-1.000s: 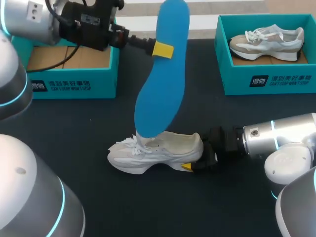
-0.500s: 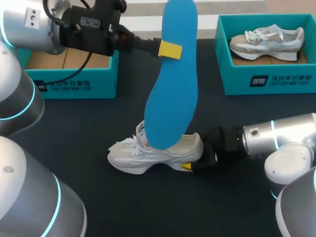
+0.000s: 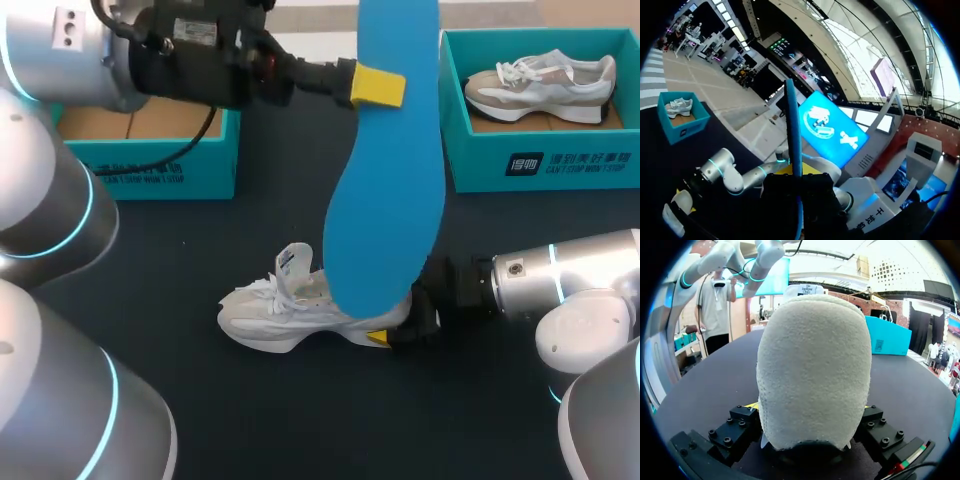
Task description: Take the shoe out of the shoebox, open the shoe tongue, remove and reinsert the insole, then place the shoe into the shoebox
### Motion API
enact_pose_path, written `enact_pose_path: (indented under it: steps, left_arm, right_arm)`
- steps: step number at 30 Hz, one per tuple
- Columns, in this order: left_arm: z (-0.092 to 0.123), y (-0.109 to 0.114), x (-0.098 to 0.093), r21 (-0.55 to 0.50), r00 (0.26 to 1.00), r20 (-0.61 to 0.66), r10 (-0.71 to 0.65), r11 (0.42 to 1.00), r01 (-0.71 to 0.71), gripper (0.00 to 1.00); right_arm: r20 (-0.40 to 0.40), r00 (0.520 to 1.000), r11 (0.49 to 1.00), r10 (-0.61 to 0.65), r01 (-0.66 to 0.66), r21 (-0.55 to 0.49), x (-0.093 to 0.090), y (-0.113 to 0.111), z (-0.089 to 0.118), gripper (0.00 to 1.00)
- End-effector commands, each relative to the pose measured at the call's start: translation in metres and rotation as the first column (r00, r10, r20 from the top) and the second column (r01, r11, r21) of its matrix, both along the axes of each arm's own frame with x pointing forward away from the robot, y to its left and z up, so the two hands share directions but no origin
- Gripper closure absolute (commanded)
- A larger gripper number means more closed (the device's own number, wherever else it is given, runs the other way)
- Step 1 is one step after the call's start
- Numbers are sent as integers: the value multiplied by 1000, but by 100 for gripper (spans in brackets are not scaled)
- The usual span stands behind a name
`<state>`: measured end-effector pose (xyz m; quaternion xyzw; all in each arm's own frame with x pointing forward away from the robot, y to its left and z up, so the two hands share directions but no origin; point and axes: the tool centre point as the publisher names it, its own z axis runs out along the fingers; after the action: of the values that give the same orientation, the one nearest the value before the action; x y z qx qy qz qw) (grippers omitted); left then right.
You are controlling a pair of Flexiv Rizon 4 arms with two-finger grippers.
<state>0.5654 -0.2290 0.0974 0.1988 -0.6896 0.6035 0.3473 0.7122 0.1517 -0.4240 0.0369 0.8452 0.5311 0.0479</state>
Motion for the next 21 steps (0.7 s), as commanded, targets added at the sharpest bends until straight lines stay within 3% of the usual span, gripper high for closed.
enact_pose_path:
  steps: [1,21]
  left_arm:
    - [0,2,-2,0,1000,-3,-6,1000,6,100]
    - [2,6,-2,-33,999,-52,11,999,-13,100]
  right_arm:
    - [1,1000,1000,-2,2,-5,4,6,-9,100]
    - [1,1000,1000,-2,2,-5,4,6,-9,100]
